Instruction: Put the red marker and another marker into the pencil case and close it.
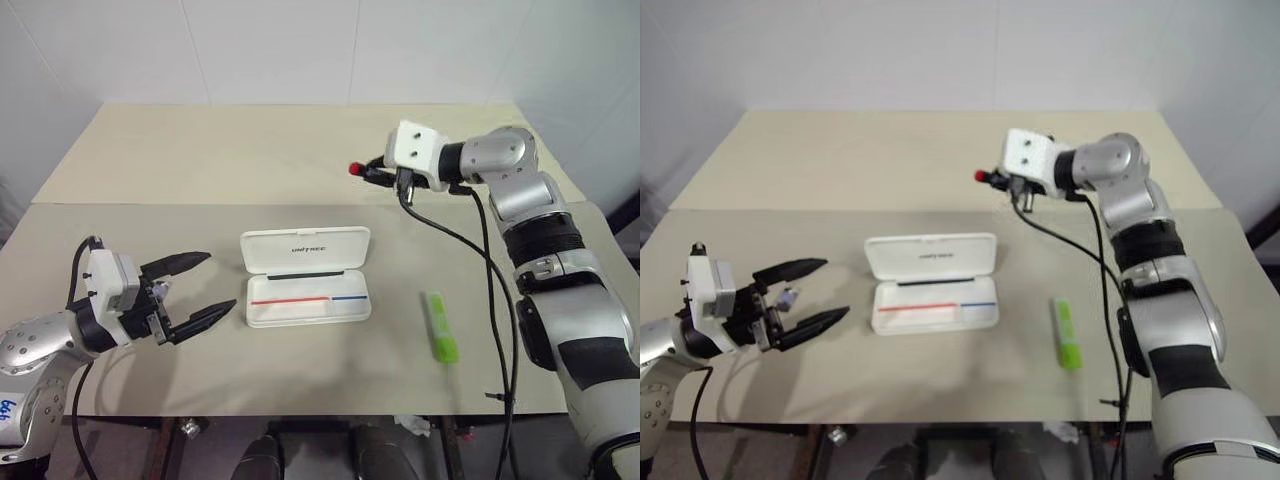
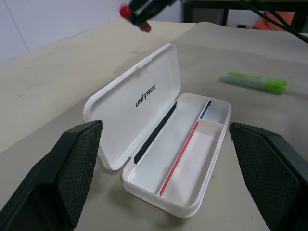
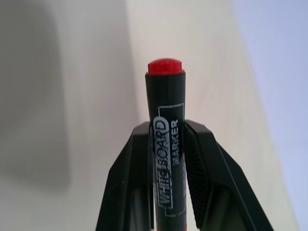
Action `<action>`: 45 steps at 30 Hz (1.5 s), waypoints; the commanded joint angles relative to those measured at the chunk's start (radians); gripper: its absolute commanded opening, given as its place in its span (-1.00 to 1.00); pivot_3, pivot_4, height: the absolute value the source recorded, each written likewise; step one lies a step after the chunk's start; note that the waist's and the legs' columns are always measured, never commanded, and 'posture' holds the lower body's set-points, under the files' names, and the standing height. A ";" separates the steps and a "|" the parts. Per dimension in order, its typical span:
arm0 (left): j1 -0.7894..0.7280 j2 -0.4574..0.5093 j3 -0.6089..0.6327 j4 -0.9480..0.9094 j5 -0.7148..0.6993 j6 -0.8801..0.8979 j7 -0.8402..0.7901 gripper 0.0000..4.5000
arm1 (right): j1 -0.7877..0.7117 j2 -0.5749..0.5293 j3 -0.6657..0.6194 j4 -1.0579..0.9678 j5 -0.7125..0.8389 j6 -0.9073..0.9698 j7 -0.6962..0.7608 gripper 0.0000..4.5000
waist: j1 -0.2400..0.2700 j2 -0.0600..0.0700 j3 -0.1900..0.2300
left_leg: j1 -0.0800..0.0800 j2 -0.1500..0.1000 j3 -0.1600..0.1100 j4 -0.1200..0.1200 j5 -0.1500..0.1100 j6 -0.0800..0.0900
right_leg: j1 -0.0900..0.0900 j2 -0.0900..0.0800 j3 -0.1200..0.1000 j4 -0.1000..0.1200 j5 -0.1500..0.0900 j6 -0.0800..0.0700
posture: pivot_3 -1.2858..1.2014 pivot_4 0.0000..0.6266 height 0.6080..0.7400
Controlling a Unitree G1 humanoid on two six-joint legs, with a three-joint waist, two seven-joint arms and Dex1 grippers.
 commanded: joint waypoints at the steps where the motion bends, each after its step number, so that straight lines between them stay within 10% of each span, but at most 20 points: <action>1: -0.012 0.002 -0.001 -0.004 0.004 -0.016 -0.008 1.00 | 0.045 0.013 -0.058 -0.274 0.160 0.135 0.067 -0.75 | 0.002 0.000 0.000 | 0.000 0.000 0.000 0.000 0.000 0.000 | 0.000 0.000 0.000 0.000 0.000 0.000 | 0.03 -0.52 1.00; 15: -0.038 -0.003 -0.027 0.021 0.010 -0.023 -0.013 1.00 | 0.169 -0.090 -0.069 -0.889 0.633 0.784 0.194 -0.75 | 0.023 0.000 0.000 | -0.001 0.000 -0.002 0.000 0.000 0.000 | 0.000 -0.002 -0.002 -0.001 0.000 0.000 | 0.03 -0.52 1.00; 45: 0.051 0.001 0.051 0.033 0.018 -0.054 -0.037 1.00 | 0.137 0.037 0.544 -0.924 0.019 0.844 -0.027 -0.75 | 0.027 -0.001 -0.001 | -0.001 0.000 -0.003 -0.002 0.000 0.000 | -0.001 -0.004 -0.003 -0.004 -0.001 -0.001 | 0.03 -0.52 1.00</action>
